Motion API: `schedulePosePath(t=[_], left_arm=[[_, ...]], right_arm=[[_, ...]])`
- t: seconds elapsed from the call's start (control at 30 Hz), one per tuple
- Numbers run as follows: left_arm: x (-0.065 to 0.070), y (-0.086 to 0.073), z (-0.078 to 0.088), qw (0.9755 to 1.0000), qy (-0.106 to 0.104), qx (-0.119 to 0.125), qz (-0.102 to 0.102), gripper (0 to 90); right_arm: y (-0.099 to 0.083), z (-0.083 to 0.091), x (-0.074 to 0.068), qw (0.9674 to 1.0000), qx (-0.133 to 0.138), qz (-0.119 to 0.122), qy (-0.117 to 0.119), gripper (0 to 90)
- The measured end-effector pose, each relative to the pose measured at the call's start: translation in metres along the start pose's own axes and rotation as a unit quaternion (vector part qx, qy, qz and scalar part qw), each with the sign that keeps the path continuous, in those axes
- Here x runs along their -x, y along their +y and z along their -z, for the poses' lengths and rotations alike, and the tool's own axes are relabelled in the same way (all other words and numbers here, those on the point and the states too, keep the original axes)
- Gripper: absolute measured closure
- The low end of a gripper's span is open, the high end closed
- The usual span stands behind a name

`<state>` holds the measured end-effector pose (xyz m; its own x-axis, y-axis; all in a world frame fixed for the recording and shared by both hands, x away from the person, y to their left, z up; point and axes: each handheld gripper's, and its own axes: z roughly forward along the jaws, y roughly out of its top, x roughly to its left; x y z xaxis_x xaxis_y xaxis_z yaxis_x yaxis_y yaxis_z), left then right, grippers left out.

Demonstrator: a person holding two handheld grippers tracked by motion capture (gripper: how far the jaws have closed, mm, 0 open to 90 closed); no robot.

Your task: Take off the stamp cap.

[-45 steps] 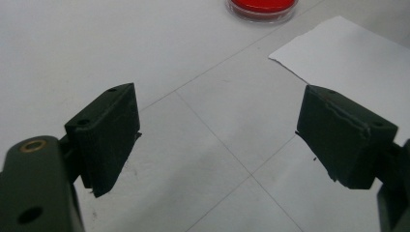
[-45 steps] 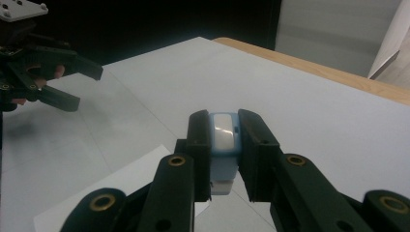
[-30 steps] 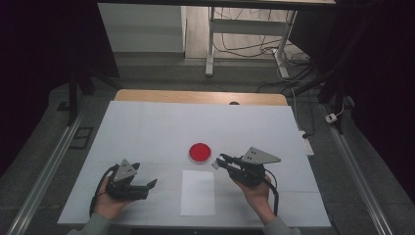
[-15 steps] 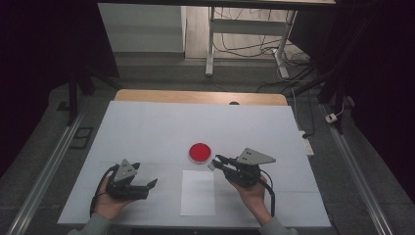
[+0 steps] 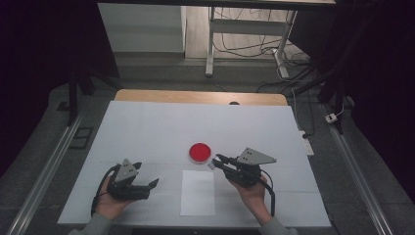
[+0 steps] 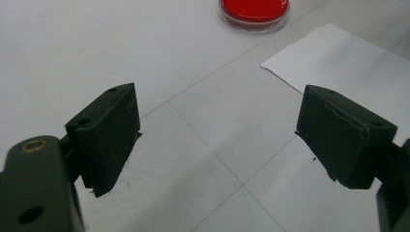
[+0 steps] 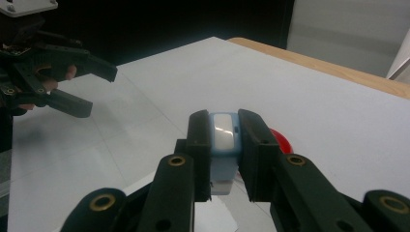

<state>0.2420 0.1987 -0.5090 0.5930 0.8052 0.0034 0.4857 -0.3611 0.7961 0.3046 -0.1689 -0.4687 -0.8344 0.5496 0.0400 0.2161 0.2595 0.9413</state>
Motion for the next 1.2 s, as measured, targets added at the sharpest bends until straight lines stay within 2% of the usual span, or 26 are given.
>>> schedulePosePath(t=[0.2, 0.8, 0.9, 0.93, 1.0, 1.2], left_arm=[[0.008, 0.006, 0.0, 0.9998, -0.001, 0.013, -0.012, 16.6], [0.022, 0.021, -0.009, 0.9992, -0.017, 0.018, -0.031, 17.4], [0.023, 0.022, -0.009, 0.9992, -0.019, 0.019, -0.03, 17.5], [0.023, 0.024, -0.009, 0.999, -0.033, 0.023, -0.019, 17.4], [0.023, 0.026, -0.008, 0.9985, -0.044, 0.03, -0.008, 17.5], [0.025, 0.031, -0.009, 0.9983, -0.047, 0.034, -0.009, 17.5]], right_arm=[[0.0, 0.0, 0.0, 1.0, 0.005, 0.0, -0.001, 75.5], [0.0, -0.002, 0.0, 1.0, 0.006, 0.001, 0.002, 75.5], [0.0, -0.002, 0.0, 1.0, 0.006, 0.0, 0.002, 75.5], [0.0, -0.002, 0.0, 1.0, 0.006, 0.001, 0.002, 75.5], [0.0, -0.002, 0.0, 1.0, 0.007, 0.0, 0.002, 75.5], [0.0, -0.002, 0.0, 1.0, 0.007, -0.001, 0.003, 75.5]])
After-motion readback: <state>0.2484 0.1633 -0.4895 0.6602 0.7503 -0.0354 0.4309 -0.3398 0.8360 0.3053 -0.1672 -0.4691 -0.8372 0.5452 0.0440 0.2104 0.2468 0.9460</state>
